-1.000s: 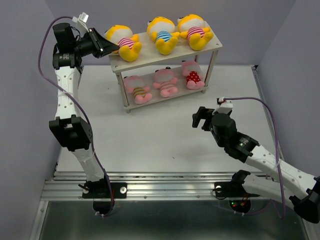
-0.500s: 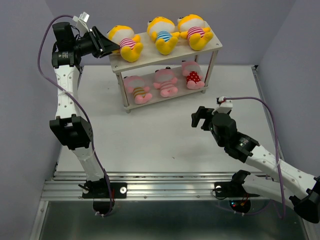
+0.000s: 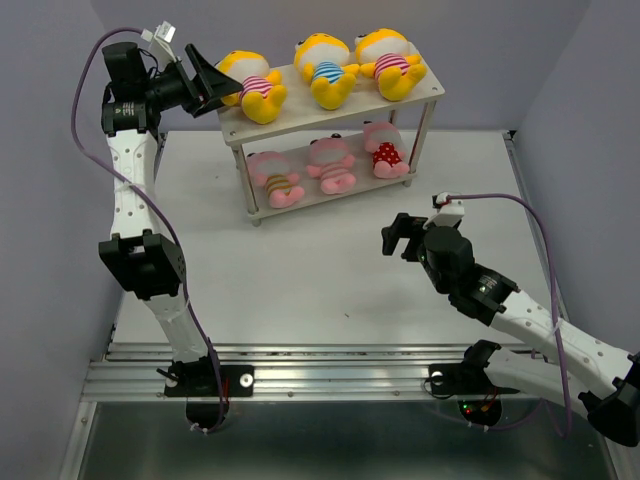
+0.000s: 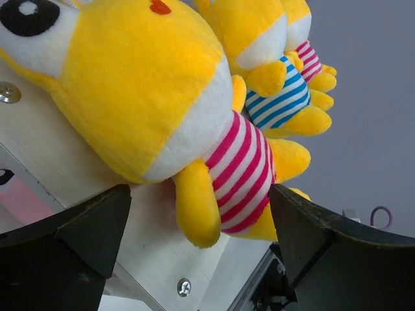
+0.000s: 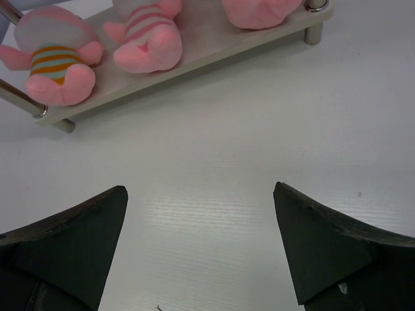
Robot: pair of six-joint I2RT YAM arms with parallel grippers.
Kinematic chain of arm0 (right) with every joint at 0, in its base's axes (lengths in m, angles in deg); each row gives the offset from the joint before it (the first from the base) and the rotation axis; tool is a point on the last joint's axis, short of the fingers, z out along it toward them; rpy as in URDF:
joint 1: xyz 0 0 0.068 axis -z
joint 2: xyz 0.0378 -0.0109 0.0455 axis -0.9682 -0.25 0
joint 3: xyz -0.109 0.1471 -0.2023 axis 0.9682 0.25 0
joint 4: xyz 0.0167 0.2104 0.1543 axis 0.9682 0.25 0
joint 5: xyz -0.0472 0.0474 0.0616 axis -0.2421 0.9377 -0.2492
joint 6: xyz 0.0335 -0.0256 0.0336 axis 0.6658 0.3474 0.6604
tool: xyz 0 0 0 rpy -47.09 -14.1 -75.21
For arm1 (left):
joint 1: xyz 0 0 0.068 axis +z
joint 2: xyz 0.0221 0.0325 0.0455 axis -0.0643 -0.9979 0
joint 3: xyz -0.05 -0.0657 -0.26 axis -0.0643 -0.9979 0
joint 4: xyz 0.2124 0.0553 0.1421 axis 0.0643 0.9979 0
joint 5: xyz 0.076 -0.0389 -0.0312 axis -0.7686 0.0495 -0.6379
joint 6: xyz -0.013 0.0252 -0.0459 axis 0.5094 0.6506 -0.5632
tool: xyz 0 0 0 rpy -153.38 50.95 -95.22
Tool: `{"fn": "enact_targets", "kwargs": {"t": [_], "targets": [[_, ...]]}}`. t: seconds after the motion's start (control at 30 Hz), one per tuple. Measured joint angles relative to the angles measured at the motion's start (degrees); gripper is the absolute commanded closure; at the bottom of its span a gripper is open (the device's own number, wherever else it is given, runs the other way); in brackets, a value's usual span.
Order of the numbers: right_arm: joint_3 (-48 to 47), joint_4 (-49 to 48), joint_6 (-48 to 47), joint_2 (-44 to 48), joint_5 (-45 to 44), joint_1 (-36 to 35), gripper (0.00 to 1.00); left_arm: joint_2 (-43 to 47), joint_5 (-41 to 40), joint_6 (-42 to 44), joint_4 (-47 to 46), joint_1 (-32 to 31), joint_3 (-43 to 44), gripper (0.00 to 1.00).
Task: Place and organize the stuffed toys onto the shelf
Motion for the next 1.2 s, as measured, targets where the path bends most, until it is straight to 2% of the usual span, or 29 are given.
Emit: {"fn": "enact_targets", "kwargs": {"t": [0.2, 0.5, 0.63, 0.77, 0.9, 1.0, 1.1, 1.2], "targets": [[0.0, -0.1, 0.0, 0.8, 0.1, 0.0, 0.00, 0.7, -3.3, 0.7, 1.9, 0.2, 0.6, 0.01], [0.0, -0.2, 0.0, 2.9, -0.7, 0.0, 0.00, 7.6, -8.7, 2.2, 4.9, 1.5, 1.3, 0.01], [0.0, 0.3, 0.7, 4.5, -2.7, 0.0, 0.00, 14.1, -16.9, 3.3, 7.3, 1.7, 0.2, 0.01], [-0.3, 2.4, 2.1, 5.6, -6.3, 0.0, 0.00, 29.8, -31.2, 2.8, 5.3, 1.7, -16.0, 0.01], [-1.1, 6.6, 4.6, 5.6, -11.2, 0.0, 0.00, 53.2, -50.8, -2.6, 3.5, 1.7, -40.4, 0.01], [-1.7, 9.6, 6.2, 5.4, -14.2, 0.0, 0.00, 65.6, -61.3, -6.5, 3.8, 1.9, -51.6, 0.01], [-2.4, 12.4, 7.4, 4.3, -17.0, 0.0, 0.00, 71.2, -68.7, -8.9, 5.4, 1.9, -58.6, 0.01], [-2.6, 14.6, 9.1, 3.0, -19.1, 0.0, 0.00, 68.3, -73.2, -9.8, 7.5, 1.9, -62.3, 0.01]]}}
